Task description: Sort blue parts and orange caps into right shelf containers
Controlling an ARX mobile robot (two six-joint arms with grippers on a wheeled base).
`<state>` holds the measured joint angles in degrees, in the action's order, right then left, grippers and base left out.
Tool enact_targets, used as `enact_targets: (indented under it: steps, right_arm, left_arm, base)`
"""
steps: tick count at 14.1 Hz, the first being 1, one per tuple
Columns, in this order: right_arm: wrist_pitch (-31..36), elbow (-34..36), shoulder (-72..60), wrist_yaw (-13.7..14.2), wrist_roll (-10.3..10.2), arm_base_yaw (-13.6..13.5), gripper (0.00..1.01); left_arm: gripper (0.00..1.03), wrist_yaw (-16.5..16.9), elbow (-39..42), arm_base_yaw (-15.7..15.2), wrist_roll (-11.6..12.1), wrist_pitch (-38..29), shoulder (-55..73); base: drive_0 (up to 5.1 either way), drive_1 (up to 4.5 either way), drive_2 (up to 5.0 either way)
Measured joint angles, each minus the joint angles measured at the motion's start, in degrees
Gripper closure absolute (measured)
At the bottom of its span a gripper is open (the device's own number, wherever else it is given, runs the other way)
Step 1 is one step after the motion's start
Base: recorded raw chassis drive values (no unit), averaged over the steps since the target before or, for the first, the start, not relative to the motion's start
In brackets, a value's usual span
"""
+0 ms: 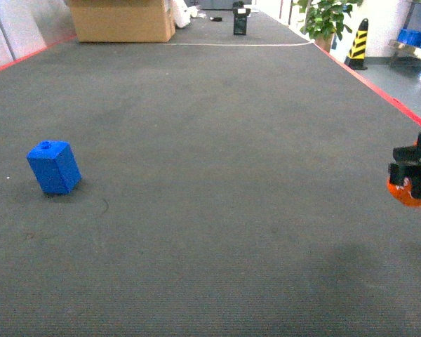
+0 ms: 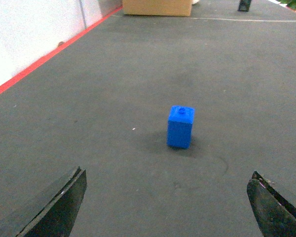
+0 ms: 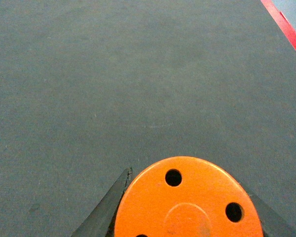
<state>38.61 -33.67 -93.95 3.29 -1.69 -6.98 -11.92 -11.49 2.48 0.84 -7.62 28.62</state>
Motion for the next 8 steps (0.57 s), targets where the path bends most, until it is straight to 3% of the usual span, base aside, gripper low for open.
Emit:
enact_targets:
  steps: [3, 4, 8]
  right_arm:
    - [1.0, 6.6, 8.5, 2.0, -0.5, -0.2, 0.58]
    - [0.9, 8.6, 11.4, 2.6, -1.5, -0.1, 0.58]
    - [-1.2, 15.0, 20.3, 3.0, -5.5, 1.5, 0.58]
  left_arm:
    - [0.05, 10.5, -9.4, 0.3, -0.5, -10.9, 24.9]
    - [0.05, 12.5, -13.4, 0.8, -0.5, -13.3, 33.5]
    - [0.05, 14.7, -31.4, 2.3, 0.9, -13.8, 58.9]
  base:
    - [0.0, 0.00, 0.0]
    - [0.0, 0.00, 0.0]
    - [0.0, 0.00, 0.0]
